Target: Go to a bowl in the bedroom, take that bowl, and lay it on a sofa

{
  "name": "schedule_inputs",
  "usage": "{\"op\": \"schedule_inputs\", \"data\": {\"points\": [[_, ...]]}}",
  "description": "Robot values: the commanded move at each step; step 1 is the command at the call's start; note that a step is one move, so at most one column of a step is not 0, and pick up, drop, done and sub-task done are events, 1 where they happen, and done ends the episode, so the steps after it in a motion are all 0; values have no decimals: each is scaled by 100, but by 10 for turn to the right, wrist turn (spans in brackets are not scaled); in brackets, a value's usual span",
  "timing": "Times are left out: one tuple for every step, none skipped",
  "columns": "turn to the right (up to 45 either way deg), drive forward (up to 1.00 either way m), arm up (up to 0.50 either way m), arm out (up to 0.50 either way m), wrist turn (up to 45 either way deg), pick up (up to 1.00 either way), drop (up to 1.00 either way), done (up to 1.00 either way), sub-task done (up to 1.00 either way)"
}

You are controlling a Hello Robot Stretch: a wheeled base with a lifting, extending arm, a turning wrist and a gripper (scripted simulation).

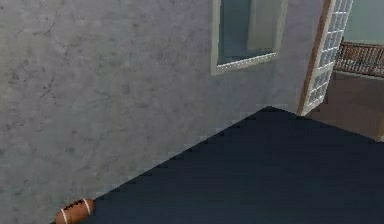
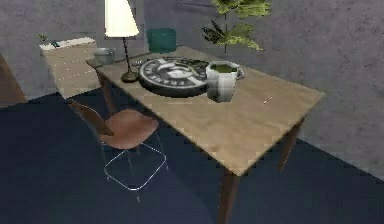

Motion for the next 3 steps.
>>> {"op": "schedule_inputs", "data": {"points": [[330,0,0,0,0,0,0,0,0],[0,100,0,0,0,0,0,0,0],[60,0,0,0,0,0,0,0,0]]}}
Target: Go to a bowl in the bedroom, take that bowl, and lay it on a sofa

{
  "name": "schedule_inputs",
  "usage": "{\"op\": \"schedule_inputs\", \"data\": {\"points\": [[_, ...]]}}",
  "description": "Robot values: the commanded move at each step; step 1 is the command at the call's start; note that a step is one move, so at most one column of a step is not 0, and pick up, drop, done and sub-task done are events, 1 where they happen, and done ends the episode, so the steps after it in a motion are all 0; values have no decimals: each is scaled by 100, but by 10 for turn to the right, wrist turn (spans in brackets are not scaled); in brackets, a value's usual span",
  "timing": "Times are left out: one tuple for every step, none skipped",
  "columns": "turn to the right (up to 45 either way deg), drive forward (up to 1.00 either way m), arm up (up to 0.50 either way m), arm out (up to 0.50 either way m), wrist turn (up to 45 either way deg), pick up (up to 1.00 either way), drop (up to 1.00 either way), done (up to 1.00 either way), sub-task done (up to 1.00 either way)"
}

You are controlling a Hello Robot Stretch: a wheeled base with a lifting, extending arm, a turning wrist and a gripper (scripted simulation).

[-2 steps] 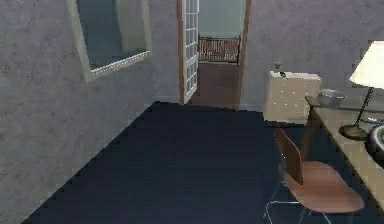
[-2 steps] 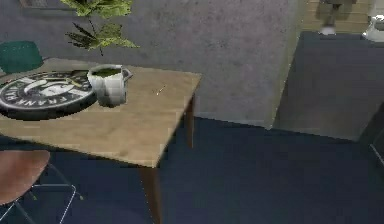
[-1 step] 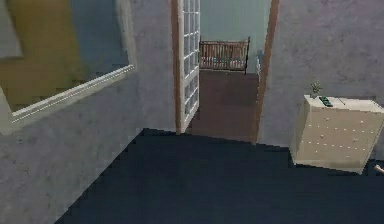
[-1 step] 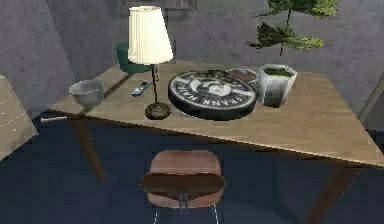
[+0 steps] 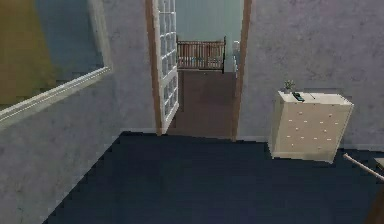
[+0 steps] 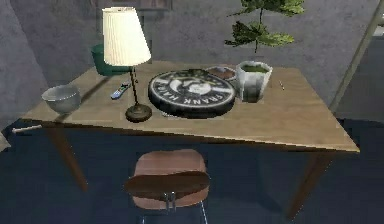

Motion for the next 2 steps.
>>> {"op": "schedule_inputs", "data": {"points": [[0,20,0,0,0,0,0,0,0],[-210,0,0,0,0,0,0,0,0]]}}
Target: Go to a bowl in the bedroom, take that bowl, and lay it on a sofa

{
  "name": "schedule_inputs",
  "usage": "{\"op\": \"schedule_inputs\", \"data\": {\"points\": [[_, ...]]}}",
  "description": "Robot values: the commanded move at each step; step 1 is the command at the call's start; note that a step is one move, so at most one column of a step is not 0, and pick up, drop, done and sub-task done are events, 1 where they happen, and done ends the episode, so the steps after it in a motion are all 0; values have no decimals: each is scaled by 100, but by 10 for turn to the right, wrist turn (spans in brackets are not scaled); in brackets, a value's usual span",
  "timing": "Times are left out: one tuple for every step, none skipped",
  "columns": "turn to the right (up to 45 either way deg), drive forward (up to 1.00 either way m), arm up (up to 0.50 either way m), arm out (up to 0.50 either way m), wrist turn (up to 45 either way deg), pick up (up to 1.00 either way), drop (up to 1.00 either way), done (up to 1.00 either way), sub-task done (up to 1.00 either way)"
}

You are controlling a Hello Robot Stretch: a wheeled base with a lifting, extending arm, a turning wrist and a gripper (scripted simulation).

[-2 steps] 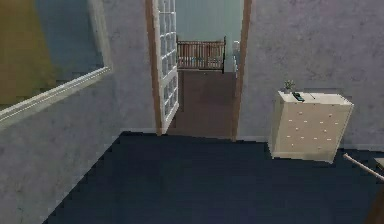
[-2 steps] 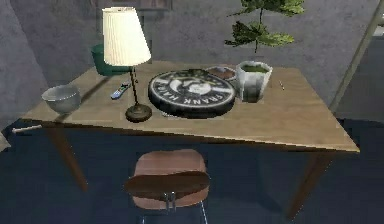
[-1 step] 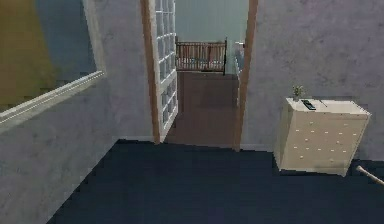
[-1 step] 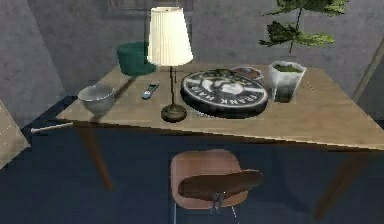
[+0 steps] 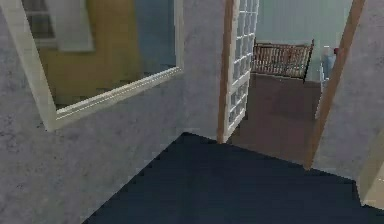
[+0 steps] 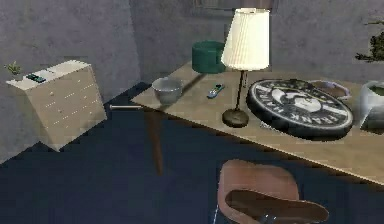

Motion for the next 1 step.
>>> {"op": "schedule_inputs", "data": {"points": [[450,0,0,0,0,0,0,0,0]]}}
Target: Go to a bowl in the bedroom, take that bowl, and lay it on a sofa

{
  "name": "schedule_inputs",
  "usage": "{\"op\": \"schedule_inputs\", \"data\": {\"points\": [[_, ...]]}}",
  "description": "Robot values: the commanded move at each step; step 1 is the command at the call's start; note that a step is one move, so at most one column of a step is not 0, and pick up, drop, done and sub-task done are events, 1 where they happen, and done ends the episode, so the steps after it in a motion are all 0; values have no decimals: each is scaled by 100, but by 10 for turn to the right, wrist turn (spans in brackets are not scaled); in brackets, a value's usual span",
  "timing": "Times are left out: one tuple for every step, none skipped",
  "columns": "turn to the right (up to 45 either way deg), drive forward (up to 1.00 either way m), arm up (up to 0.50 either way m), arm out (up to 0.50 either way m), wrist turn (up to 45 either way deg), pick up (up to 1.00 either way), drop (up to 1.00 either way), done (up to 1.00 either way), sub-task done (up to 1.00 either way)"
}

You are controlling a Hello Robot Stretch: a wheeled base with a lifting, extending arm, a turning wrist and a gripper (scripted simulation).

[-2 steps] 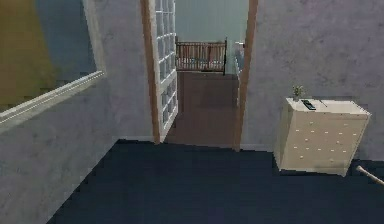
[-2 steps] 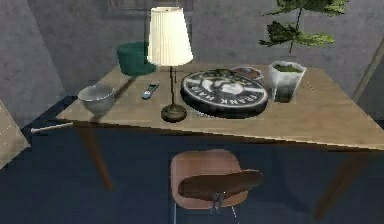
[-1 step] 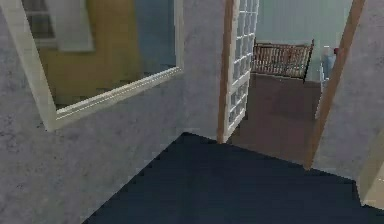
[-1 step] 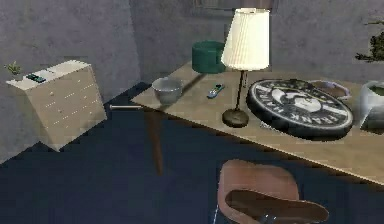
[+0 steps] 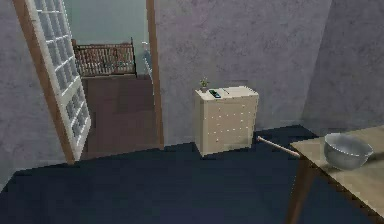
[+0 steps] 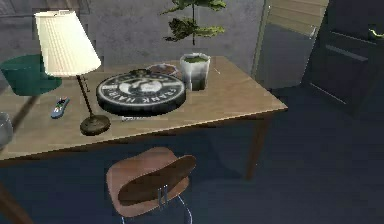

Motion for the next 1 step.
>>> {"op": "schedule_inputs", "data": {"points": [[150,0,0,0,0,0,0,0,0]]}}
